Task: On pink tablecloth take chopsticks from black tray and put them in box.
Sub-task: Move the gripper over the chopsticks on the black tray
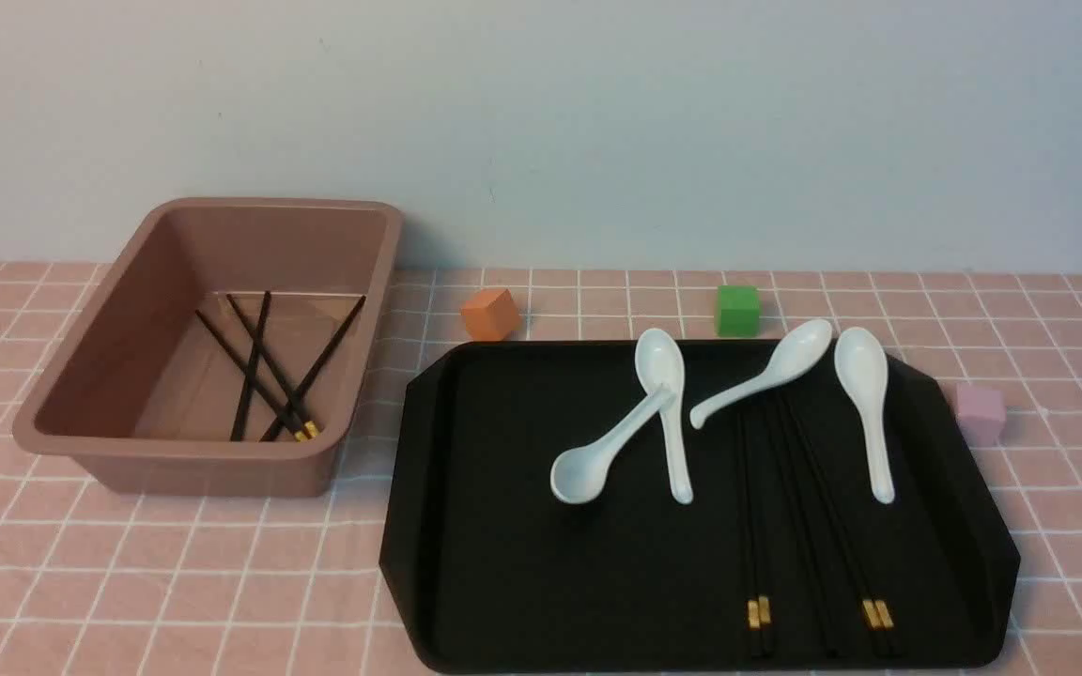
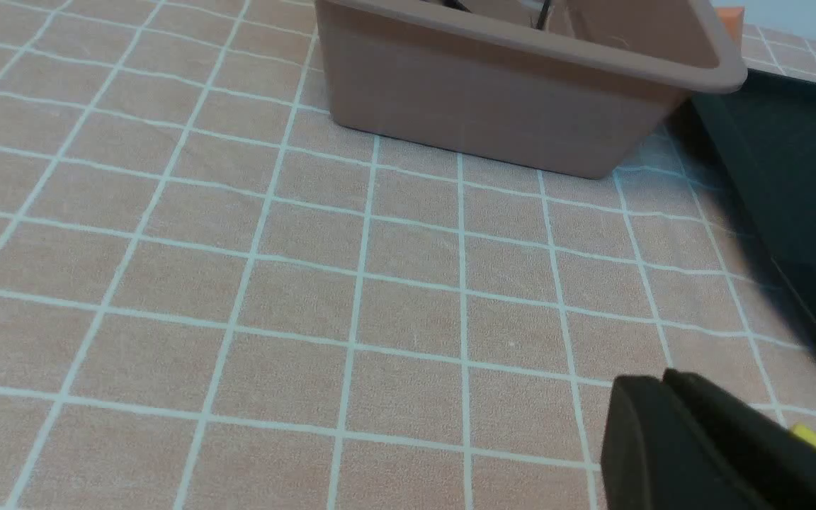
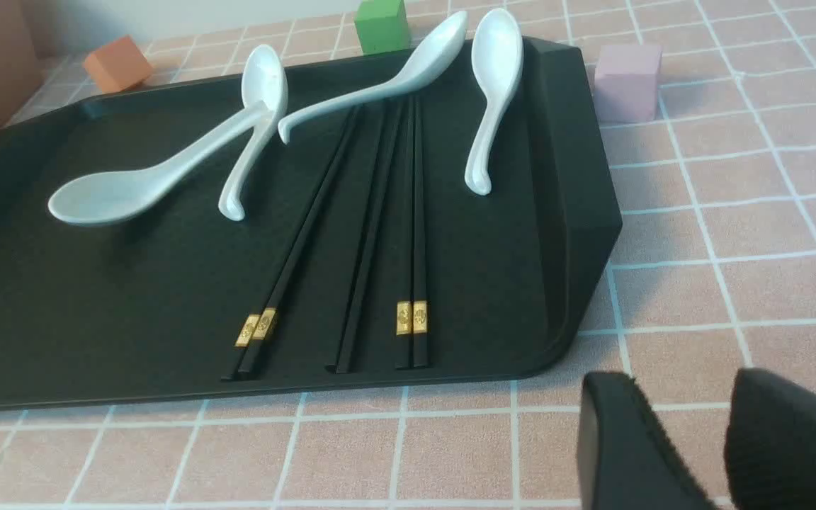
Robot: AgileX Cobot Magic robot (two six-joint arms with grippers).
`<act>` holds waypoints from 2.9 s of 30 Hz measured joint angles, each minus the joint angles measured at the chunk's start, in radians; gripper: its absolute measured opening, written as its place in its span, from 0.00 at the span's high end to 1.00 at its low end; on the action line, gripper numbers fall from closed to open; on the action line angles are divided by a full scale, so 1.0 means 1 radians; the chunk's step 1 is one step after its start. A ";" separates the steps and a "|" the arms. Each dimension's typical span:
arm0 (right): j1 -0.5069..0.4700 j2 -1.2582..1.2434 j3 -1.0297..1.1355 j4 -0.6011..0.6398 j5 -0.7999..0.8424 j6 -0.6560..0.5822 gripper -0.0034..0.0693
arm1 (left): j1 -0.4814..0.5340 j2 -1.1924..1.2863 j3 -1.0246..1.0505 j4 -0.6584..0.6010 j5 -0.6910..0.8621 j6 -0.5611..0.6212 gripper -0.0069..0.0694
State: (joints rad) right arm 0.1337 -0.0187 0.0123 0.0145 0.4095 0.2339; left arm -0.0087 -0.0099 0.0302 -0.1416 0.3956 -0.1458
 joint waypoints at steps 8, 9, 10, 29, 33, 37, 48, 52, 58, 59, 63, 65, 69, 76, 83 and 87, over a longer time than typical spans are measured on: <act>0.000 0.000 0.000 0.000 0.000 0.000 0.62 | 0.000 0.000 0.000 0.000 0.000 0.000 0.87; 0.000 0.000 0.000 0.000 0.000 0.000 0.62 | 0.000 0.000 0.000 0.000 0.000 0.000 0.87; 0.000 0.000 0.000 0.000 0.000 0.000 0.62 | 0.000 0.000 0.000 0.000 0.000 0.000 0.87; 0.000 0.000 0.000 0.000 0.000 0.000 0.62 | 0.000 0.000 0.000 0.000 0.000 0.000 0.86; 0.000 0.000 0.000 -0.002 -0.005 0.000 0.62 | 0.000 0.000 0.000 0.000 0.000 0.000 0.85; 0.000 0.000 0.006 -0.002 -0.049 0.010 0.62 | 0.000 0.000 0.000 0.000 0.000 0.000 0.84; 0.000 0.000 0.013 0.058 -0.437 0.202 0.62 | 0.000 0.000 0.000 0.000 0.000 0.000 0.82; 0.000 0.015 -0.028 0.062 -0.369 0.282 0.62 | 0.000 0.000 0.000 0.000 0.000 0.000 0.82; 0.000 0.357 -0.406 0.051 0.090 0.162 0.62 | 0.000 0.000 0.000 0.000 0.000 0.000 0.81; 0.000 0.373 -0.420 0.051 0.129 0.139 0.62 | 0.000 0.000 0.000 0.000 0.000 0.000 0.81; 0.000 0.735 -0.677 0.069 0.468 -0.071 0.62 | 0.000 0.000 0.000 0.000 0.000 0.000 0.80; 0.000 0.871 -0.756 0.101 0.545 -0.125 0.62 | 0.000 0.000 0.000 0.000 0.000 0.000 0.80; 0.000 1.157 -0.867 0.190 0.575 -0.209 0.62 | 0.000 0.000 0.000 0.000 0.000 0.000 0.79; 0.058 1.513 -0.990 0.211 0.572 -0.234 0.75 | 0.000 0.000 0.000 0.000 0.000 0.000 0.77; 0.164 1.763 -1.129 0.089 0.544 -0.117 0.71 | 0.000 0.000 0.000 0.000 0.000 0.000 0.76; 0.166 1.799 -1.145 0.022 0.465 -0.050 0.61 | 0.000 0.000 0.000 0.000 0.000 0.000 0.76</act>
State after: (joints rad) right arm 0.3000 1.7800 -1.1324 0.0363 0.8741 0.1835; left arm -0.0087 -0.0099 0.0302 -0.1416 0.3956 -0.1458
